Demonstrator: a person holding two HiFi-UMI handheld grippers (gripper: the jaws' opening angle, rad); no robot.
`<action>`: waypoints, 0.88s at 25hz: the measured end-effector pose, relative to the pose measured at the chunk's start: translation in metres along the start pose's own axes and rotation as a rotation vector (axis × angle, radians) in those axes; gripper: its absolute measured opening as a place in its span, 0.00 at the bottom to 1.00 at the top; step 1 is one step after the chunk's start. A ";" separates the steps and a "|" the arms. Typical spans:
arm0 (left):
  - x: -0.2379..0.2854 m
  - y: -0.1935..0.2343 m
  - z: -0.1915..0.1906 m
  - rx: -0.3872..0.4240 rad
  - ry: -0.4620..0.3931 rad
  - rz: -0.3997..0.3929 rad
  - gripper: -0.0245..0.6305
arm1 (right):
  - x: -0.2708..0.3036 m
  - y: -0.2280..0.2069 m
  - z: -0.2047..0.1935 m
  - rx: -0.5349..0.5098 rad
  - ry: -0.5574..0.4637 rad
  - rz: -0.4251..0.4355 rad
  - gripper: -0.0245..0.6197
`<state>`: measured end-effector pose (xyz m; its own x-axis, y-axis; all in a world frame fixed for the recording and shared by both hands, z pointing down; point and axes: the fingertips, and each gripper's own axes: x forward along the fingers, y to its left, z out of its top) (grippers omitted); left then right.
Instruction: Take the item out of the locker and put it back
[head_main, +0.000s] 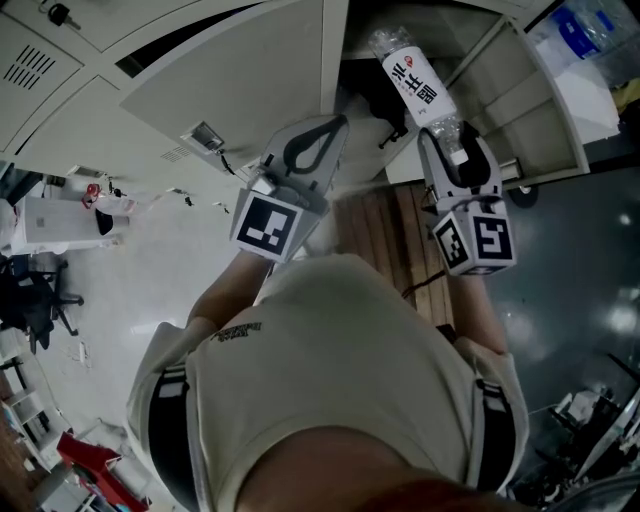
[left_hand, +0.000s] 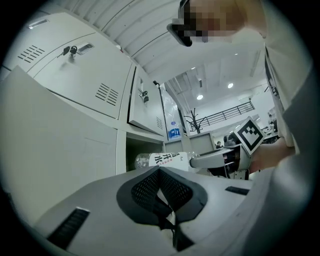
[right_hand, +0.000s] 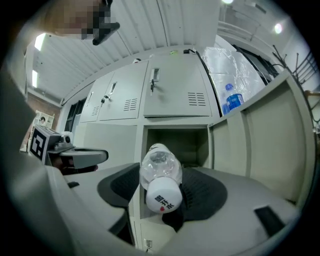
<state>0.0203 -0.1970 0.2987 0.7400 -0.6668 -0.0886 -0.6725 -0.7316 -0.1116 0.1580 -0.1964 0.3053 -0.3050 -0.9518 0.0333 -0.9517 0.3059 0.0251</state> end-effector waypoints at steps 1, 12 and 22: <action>0.003 0.002 0.002 0.001 -0.011 0.004 0.06 | 0.005 -0.002 0.001 -0.017 -0.001 0.001 0.46; 0.057 0.024 0.006 0.029 -0.038 0.008 0.06 | 0.084 -0.018 0.028 -0.066 -0.044 -0.033 0.46; 0.110 0.046 -0.020 -0.008 -0.005 0.045 0.06 | 0.168 -0.035 0.004 -0.075 0.029 -0.083 0.46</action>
<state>0.0710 -0.3069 0.3036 0.7089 -0.6984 -0.0984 -0.7053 -0.7019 -0.0995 0.1403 -0.3675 0.3062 -0.2233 -0.9731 0.0564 -0.9681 0.2281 0.1034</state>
